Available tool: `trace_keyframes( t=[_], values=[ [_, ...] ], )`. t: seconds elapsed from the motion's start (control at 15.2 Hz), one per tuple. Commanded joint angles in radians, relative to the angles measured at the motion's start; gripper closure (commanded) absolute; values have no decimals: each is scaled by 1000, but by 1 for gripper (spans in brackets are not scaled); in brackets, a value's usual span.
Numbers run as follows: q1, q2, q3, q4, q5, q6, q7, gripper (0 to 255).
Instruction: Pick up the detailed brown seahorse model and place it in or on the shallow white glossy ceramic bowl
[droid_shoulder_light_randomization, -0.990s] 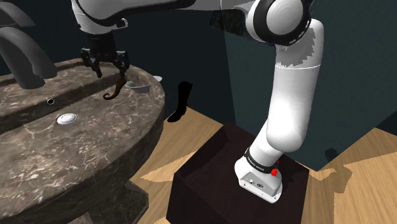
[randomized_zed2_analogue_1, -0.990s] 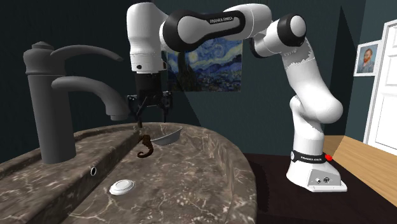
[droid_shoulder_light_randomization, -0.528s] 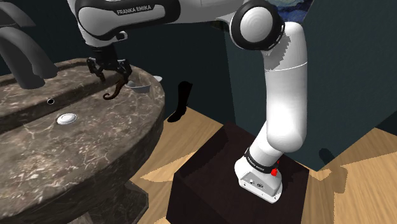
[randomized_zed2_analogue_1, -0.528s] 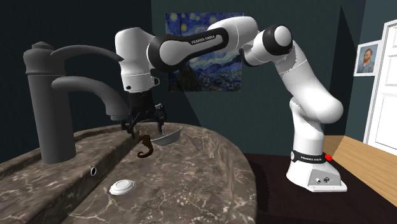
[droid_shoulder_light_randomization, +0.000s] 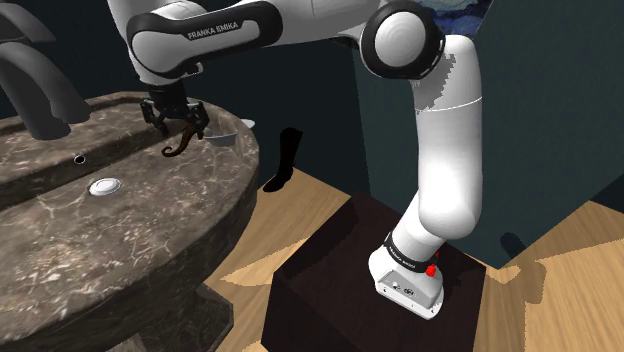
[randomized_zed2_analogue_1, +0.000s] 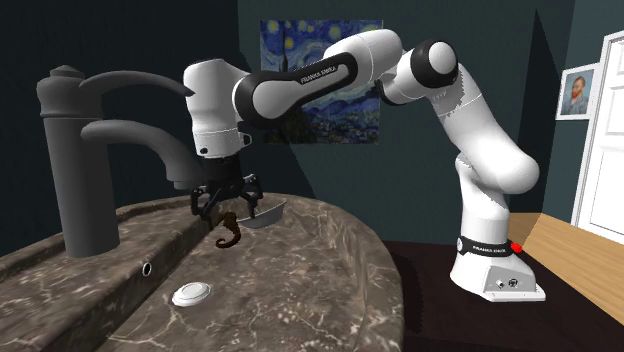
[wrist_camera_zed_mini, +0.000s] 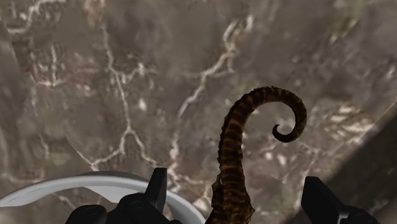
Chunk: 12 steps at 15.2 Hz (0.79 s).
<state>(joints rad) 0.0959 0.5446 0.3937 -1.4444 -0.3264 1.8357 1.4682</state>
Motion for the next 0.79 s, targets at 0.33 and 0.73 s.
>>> trace_keyframes(
  t=[0.33, 0.73],
  values=[
    [-1, 10, -2, -5, -1, 2, 1, 255],
    [-6, 5, -2, -16, 0, 8, -3, 255]
  ],
)
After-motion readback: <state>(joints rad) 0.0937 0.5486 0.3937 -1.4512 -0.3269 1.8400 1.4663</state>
